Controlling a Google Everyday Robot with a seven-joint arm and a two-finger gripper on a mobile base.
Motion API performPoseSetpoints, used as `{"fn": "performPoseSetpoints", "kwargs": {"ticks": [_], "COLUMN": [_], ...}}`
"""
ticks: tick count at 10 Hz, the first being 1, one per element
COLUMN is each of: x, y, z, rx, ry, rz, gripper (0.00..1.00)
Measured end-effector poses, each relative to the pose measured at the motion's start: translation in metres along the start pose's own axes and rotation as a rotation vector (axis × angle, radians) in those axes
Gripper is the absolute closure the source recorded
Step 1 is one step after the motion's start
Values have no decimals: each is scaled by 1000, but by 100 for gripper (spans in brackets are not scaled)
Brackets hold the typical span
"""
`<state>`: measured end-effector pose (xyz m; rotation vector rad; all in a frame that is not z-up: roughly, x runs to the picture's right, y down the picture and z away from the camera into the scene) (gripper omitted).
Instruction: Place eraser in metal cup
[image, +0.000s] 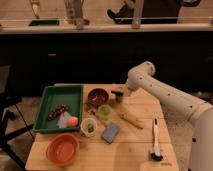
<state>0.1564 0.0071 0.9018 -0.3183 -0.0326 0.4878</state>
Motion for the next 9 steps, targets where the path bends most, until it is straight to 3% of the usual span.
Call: {"fn": "performPoseSetpoints", "kwargs": {"ticks": [3, 9], "x": [2, 2], "y": [2, 5], "z": [0, 2], "rx": [-1, -5], "ry": [-5, -16], "rz": [2, -6], "gripper": [24, 20]}}
